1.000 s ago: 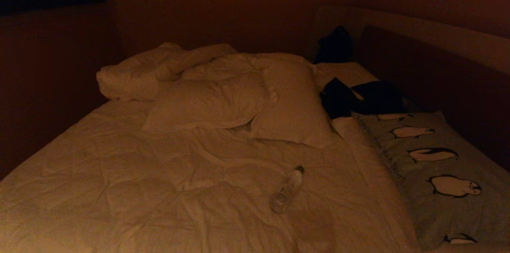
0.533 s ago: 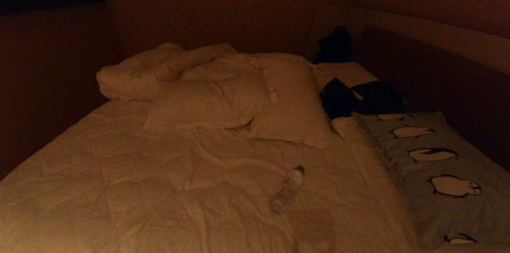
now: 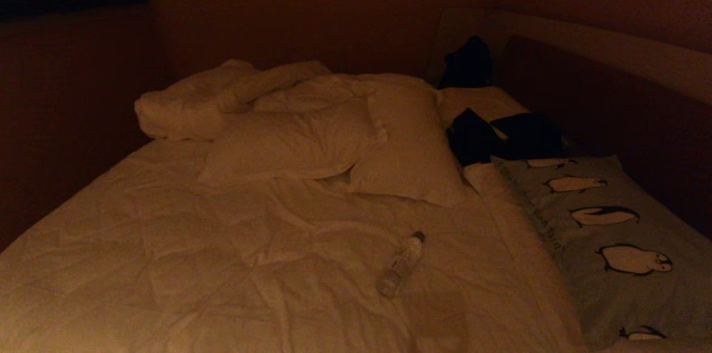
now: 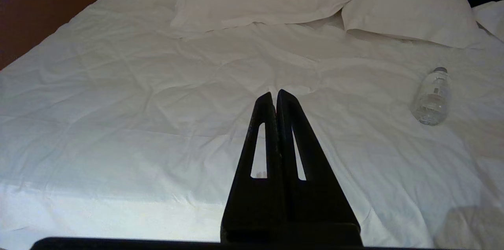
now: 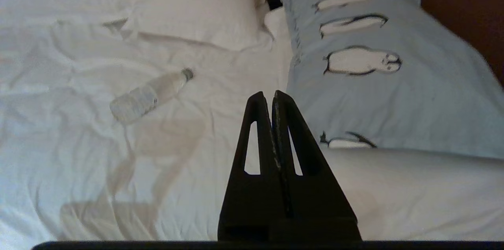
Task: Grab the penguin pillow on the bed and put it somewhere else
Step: Pick up the pillow
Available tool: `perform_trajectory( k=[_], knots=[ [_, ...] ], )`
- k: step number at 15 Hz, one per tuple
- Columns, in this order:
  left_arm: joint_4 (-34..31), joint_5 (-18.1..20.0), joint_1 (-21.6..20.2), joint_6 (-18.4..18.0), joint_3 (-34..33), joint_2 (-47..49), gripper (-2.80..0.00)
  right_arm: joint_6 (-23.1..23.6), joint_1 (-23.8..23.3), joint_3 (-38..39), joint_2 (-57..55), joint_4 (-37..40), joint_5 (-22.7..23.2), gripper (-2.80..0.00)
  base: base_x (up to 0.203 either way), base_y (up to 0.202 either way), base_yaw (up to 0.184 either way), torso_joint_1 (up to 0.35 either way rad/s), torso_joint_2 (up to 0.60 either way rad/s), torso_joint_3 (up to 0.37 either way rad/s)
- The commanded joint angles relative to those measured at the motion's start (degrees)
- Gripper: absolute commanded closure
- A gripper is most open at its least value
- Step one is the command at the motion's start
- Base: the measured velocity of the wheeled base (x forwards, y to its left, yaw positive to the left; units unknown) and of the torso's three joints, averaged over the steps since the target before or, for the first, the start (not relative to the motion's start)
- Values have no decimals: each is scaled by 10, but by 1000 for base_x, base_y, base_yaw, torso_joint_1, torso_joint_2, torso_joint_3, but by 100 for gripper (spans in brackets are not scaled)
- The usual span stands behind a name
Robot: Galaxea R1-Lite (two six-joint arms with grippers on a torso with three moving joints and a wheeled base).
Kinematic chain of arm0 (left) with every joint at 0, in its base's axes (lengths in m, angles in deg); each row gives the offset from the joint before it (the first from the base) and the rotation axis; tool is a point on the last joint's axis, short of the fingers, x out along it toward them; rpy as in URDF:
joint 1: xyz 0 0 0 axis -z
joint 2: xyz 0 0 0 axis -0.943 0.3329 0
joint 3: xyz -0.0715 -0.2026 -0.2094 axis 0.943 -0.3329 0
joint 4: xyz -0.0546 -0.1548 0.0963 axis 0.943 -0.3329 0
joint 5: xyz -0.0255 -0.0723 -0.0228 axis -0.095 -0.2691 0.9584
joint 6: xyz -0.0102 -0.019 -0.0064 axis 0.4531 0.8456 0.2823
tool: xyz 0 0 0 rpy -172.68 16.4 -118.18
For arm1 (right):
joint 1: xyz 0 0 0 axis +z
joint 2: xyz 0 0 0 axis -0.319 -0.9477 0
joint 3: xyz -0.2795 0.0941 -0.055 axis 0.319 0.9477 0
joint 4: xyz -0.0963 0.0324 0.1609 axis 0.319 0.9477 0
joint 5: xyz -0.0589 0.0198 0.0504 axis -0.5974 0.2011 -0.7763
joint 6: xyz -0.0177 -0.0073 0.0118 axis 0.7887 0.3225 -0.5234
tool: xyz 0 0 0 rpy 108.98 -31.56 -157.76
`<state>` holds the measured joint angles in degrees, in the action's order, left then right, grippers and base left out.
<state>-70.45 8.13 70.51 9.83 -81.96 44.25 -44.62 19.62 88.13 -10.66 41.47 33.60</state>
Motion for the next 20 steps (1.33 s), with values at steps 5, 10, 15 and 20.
perform_trajectory(
  k=[5, 10, 15, 20],
  knots=[
    [0, 0, 0, 0, 0, 0, 0, -10, 0, 2, 0, 5, 0, 0, 0, 0, 0, 0, 0, 0],
    [0, 0, 0, 1, 0, -1, 0, -25, 0, 3, 0, 4, 0, 0, 0, 0, 0, 0, 0, 0],
    [0, 0, 0, 0, 0, 0, 0, -24, 0, 3, 0, 3, -1, 0, 0, 0, 0, 0, 0, 0],
    [0, 0, 0, 0, 0, 0, 0, -25, 0, 2, 0, 3, -1, 0, 0, 0, 0, 0, 0, 0]
  ],
)
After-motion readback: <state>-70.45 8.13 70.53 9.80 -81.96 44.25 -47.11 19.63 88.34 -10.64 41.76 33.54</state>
